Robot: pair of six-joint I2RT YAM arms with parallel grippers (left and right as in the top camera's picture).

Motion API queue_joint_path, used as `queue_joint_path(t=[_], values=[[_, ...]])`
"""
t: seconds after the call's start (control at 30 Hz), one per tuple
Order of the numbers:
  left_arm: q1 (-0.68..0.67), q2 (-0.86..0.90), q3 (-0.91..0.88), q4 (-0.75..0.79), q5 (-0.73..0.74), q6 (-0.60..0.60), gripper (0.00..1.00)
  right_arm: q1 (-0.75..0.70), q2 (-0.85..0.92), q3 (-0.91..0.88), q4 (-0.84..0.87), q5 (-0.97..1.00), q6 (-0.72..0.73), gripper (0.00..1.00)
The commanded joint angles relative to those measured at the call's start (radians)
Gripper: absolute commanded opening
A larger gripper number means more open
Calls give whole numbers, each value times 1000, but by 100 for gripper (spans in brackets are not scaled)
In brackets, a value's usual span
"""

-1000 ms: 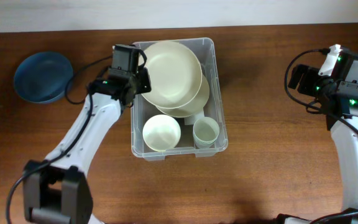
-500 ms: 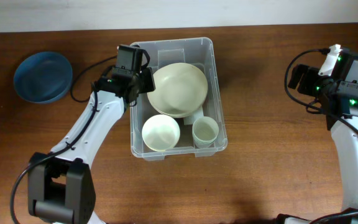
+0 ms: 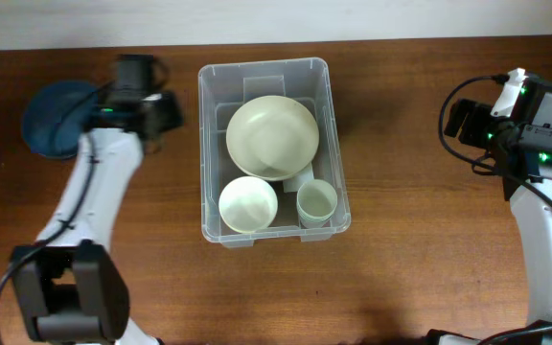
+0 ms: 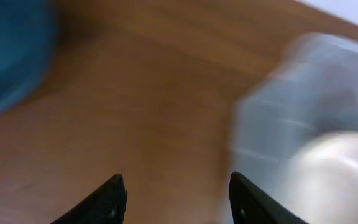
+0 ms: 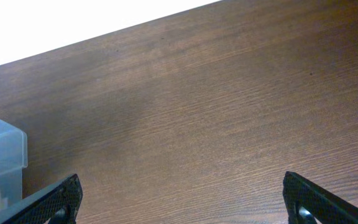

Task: Pack container
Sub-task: 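Move the left gripper to the blue plate and grasp its rim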

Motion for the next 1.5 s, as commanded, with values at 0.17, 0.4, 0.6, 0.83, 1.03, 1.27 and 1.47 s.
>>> queue_joint_path(t=[0.17, 0.4, 0.6, 0.83, 1.03, 1.27, 1.47], values=[[351, -15, 16, -106, -4, -5, 67, -4, -11, 11, 3, 2, 8, 99], [530, -7, 3, -111, 113, -16, 87, -4, -11, 11, 3, 2, 8, 99], [551, 69, 0, -73, 156, -58, 99, -4, -11, 11, 3, 2, 8, 99], [552, 211, 0, 28, 206, -130, 99, -4, -11, 11, 3, 2, 8, 99], [552, 269, 1, 161, 206, -161, 99, -4, -11, 11, 3, 2, 8, 99], [552, 284, 0, 216, 205, -211, 93, -4, -11, 11, 3, 2, 8, 99], [552, 313, 1, 215, 205, -236, 89, -4, -11, 11, 3, 2, 8, 99]])
